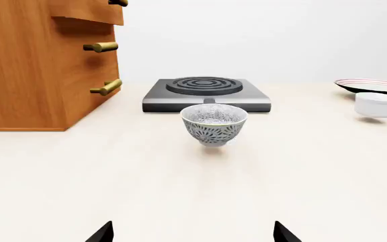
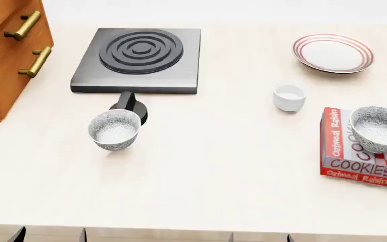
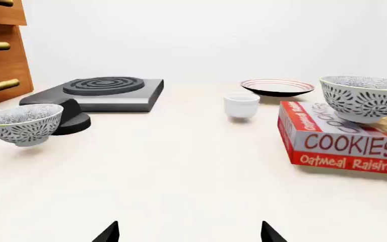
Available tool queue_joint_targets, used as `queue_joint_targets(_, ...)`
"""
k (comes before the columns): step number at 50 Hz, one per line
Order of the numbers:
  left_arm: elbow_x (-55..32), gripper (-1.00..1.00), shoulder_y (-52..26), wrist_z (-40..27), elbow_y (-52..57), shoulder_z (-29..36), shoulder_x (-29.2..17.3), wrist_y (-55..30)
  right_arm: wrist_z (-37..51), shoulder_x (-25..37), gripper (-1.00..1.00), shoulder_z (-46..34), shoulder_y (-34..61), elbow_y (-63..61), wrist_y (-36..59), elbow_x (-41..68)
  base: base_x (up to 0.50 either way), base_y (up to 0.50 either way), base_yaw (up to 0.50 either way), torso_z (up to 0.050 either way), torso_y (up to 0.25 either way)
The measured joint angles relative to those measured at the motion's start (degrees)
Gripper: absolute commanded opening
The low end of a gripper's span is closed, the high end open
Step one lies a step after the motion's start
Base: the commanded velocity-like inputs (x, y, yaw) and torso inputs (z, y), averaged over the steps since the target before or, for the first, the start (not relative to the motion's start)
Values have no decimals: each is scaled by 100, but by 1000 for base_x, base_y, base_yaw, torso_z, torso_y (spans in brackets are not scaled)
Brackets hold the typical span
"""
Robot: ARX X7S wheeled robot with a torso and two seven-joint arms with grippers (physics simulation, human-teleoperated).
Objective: Pick the akita bowl on the cookies box and place it on the plate.
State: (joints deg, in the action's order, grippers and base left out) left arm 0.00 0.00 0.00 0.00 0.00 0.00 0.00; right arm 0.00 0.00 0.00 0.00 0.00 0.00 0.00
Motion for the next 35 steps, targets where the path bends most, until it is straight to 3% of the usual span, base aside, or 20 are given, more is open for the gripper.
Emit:
queue_joint_targets(22, -290, 100, 21, -275, 31, 271, -251, 60, 459, 246, 100, -254, -73, -102, -147, 250, 9, 0, 0, 0, 0)
queue_joint_targets(35, -681, 100, -12, -435, 1216, 242, -473, -548, 774, 440, 100, -172, -118, -1116, 128, 476, 487, 0, 0, 0, 0)
